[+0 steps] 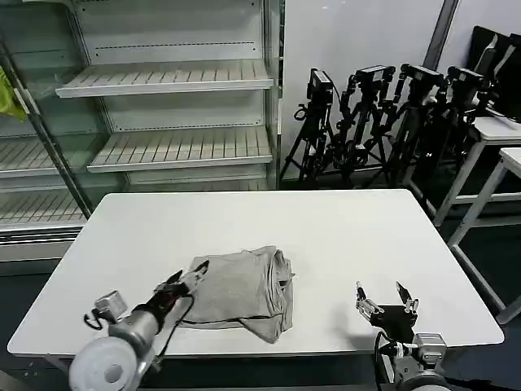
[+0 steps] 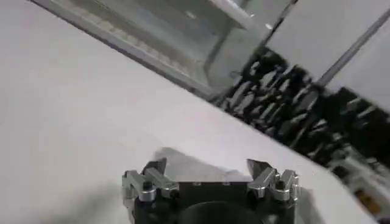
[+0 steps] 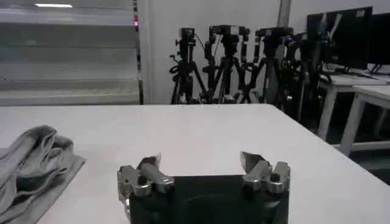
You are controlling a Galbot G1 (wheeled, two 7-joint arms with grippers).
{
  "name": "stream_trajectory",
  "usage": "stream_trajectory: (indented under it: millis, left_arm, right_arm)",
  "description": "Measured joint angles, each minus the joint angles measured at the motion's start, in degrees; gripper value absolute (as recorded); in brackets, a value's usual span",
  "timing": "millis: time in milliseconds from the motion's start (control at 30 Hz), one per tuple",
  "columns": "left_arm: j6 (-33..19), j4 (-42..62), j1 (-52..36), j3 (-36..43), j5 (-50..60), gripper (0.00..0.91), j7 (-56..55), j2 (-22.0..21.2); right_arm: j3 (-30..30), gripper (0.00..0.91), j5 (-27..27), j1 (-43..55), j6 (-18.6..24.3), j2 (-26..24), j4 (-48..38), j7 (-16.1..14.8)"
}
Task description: Fold and organize the clothes.
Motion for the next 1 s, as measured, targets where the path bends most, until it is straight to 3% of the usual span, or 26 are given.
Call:
stream_trajectory:
  millis: [400, 1000]
  left_arm:
    - [1.2, 3.8, 2.8, -1.8, 0.0, 0.907, 5.2, 1.8]
    - [1.4, 10.4, -2.9, 1.1, -11.5, 0.907, 8.3, 2.3]
  right_arm:
    - [0.6, 0.907, 0.5, -0.5, -0.2, -1.2, 0.7, 0.1]
    - [2.3, 0.907, 1.5, -1.2, -0.7, -2.1, 1.6, 0.3]
